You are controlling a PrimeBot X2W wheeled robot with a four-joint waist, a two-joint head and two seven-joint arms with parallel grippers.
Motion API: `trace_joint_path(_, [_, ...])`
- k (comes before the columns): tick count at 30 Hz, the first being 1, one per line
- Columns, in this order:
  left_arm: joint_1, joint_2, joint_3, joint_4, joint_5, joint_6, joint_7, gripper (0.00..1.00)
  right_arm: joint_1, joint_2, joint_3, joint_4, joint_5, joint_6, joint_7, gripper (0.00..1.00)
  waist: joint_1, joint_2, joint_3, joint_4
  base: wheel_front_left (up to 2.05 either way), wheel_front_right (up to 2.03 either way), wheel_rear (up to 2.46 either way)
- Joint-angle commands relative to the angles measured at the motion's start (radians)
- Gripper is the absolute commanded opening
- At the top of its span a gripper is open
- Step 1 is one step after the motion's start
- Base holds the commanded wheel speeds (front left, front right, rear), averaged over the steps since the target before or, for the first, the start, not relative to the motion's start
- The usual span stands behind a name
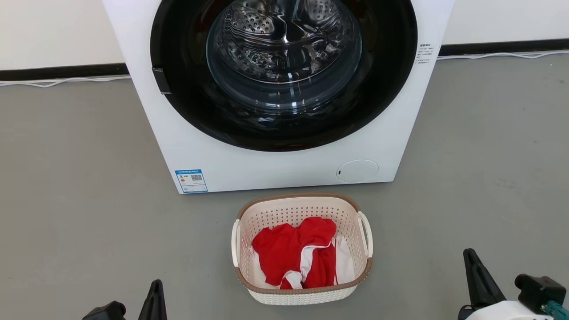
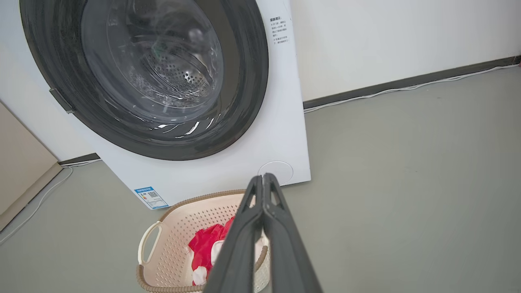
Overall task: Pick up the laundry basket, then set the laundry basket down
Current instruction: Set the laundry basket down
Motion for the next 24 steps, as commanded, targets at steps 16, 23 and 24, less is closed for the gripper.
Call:
trace_joint_path(16, [-0.054,0.003,0.034,-0.039,-0.173,-0.037,0.046,0.0,-0.045,0.005,-0.017,-0.04,0.197,0.002,0.053,0.0,-0.0003,-0.0001,-0.001,0.005,0.0,0.0,0.0])
trace_joint_path(23, [-0.063,0.002,0.044,-0.043,-0.242,-0.049,0.067,0.0,-0.05,0.012,-0.022,-0.047,0.275,0.002,0.074,0.0,-0.0003,-0.0001,-0.002,0.007,0.0,0.0,0.0])
trace_joint_path(24, [-0.064,0.002,0.045,-0.044,-0.252,-0.051,0.07,0.0,-0.051,0.013,-0.023,-0.048,0.286,0.002,0.077,0.0,-0.0003,-0.0001,-0.002,0.007,0.0,0.0,0.0])
